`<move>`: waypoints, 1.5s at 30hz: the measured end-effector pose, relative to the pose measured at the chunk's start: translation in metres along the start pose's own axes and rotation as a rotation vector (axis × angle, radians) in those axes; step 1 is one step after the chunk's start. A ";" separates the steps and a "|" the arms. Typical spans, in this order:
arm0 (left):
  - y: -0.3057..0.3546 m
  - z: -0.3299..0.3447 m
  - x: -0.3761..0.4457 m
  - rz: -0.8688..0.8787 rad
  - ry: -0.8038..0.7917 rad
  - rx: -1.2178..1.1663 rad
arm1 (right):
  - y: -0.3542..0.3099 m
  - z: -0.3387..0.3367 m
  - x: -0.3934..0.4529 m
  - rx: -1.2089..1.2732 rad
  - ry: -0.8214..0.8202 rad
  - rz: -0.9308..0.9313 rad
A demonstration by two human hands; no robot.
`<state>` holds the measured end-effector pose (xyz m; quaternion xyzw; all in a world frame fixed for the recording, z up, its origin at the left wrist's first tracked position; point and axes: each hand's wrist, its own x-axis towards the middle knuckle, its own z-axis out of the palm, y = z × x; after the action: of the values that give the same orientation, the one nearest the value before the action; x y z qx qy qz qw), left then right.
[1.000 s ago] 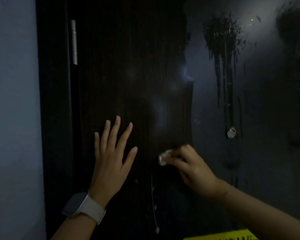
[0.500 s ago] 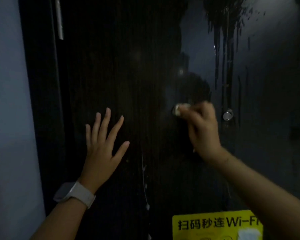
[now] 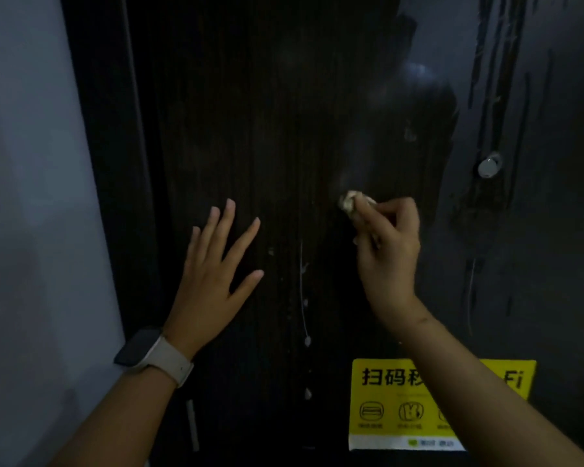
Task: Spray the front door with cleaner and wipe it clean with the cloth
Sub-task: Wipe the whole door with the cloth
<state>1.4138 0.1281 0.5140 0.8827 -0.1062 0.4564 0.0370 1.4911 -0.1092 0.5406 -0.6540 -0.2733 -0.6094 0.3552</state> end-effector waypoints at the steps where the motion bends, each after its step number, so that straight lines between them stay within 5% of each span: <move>1: -0.002 0.001 0.001 0.006 0.003 0.004 | -0.009 0.008 -0.008 -0.007 -0.023 -0.028; 4: -0.007 0.004 0.002 0.026 -0.005 0.029 | -0.019 0.020 -0.067 -0.012 -0.181 -0.197; 8: -0.014 0.008 0.003 0.069 0.006 0.059 | -0.015 0.010 -0.149 -0.028 -0.323 -0.166; 17: -0.015 0.012 0.000 0.103 0.085 0.090 | -0.052 0.044 -0.007 -0.071 0.034 -0.027; 21: -0.016 0.013 0.001 0.117 0.109 0.061 | -0.043 0.038 -0.088 -0.109 -0.138 -0.154; 25: -0.017 0.014 0.001 0.123 0.119 0.074 | -0.038 0.020 -0.170 -0.092 -0.315 -0.064; 33: -0.017 0.015 0.000 0.125 0.129 0.075 | -0.052 0.040 -0.028 -0.077 0.049 -0.022; 41: -0.018 0.016 -0.001 0.129 0.124 0.059 | -0.022 0.007 -0.204 -0.081 -0.420 -0.067; 45: -0.008 0.030 -0.029 0.086 0.114 0.030 | -0.028 0.003 -0.162 -0.105 -0.398 -0.117</move>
<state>1.4238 0.1358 0.4735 0.8503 -0.1349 0.5086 0.0099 1.4536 -0.0775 0.3835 -0.7621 -0.3435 -0.5012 0.2236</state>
